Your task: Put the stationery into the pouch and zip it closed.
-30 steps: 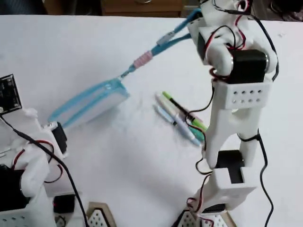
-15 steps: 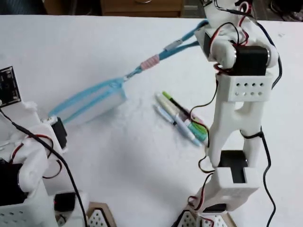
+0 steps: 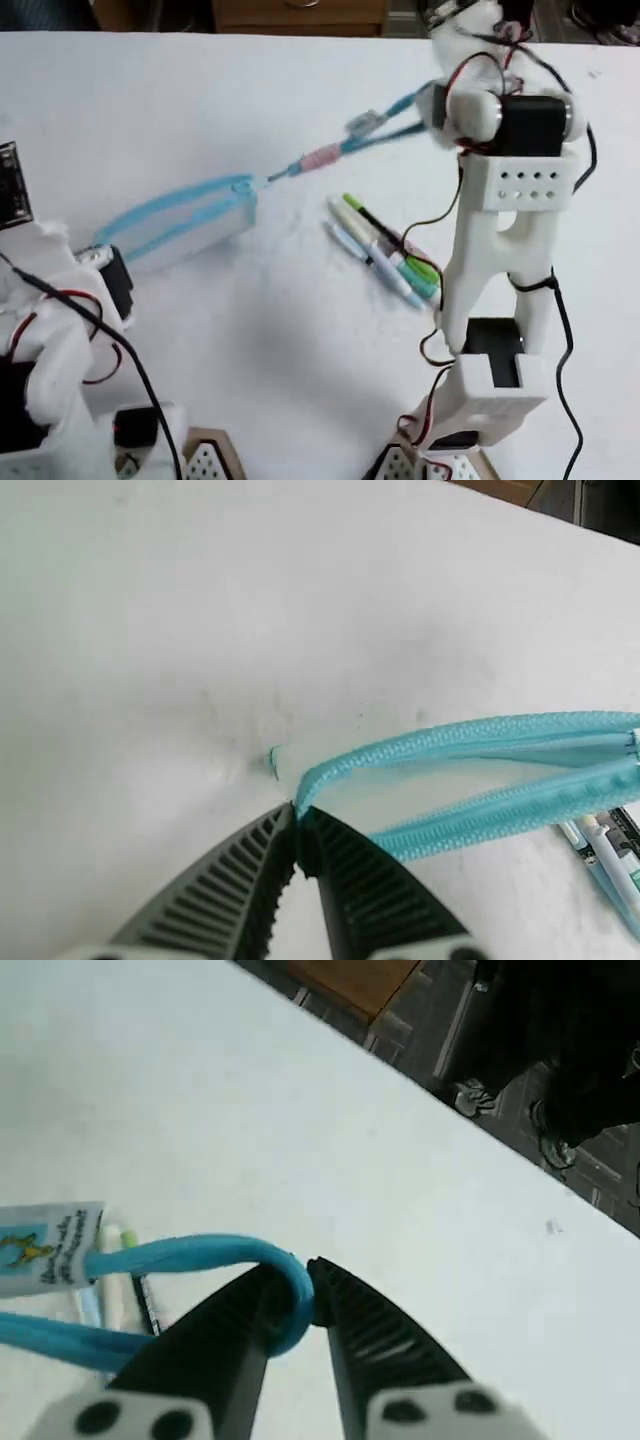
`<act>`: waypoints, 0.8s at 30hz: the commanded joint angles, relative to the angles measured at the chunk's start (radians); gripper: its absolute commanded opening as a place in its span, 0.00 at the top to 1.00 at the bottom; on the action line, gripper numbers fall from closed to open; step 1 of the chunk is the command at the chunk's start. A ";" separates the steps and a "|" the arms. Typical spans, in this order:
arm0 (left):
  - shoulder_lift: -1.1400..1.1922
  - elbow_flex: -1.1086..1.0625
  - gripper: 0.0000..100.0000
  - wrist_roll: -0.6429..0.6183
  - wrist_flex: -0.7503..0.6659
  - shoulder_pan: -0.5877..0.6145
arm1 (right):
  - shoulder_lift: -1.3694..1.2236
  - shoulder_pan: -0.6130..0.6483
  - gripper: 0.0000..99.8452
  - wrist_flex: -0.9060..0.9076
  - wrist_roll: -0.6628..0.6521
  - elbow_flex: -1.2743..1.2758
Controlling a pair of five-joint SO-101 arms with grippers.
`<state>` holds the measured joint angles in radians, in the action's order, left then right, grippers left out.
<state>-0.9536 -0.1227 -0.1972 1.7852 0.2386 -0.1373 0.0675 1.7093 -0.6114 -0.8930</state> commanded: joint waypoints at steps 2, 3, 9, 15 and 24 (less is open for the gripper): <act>0.002 0.074 0.98 0.005 0.000 0.012 | 0.134 0.108 0.79 0.064 -0.078 0.064; 0.004 0.074 0.98 0.005 0.000 0.012 | 0.173 0.130 0.77 0.062 -0.087 0.098; 0.007 0.072 0.98 0.000 0.000 0.012 | 0.475 0.326 0.76 0.062 -0.169 0.374; 0.007 0.071 0.98 0.000 0.000 0.012 | 0.751 0.354 0.76 0.061 -0.173 0.697; 0.008 0.018 0.98 0.000 0.000 0.082 | 0.581 0.197 0.76 0.021 -0.181 0.907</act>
<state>-0.9551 -0.0905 -0.1956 1.7852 0.2954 0.5347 0.2731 1.7461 -0.7848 0.0046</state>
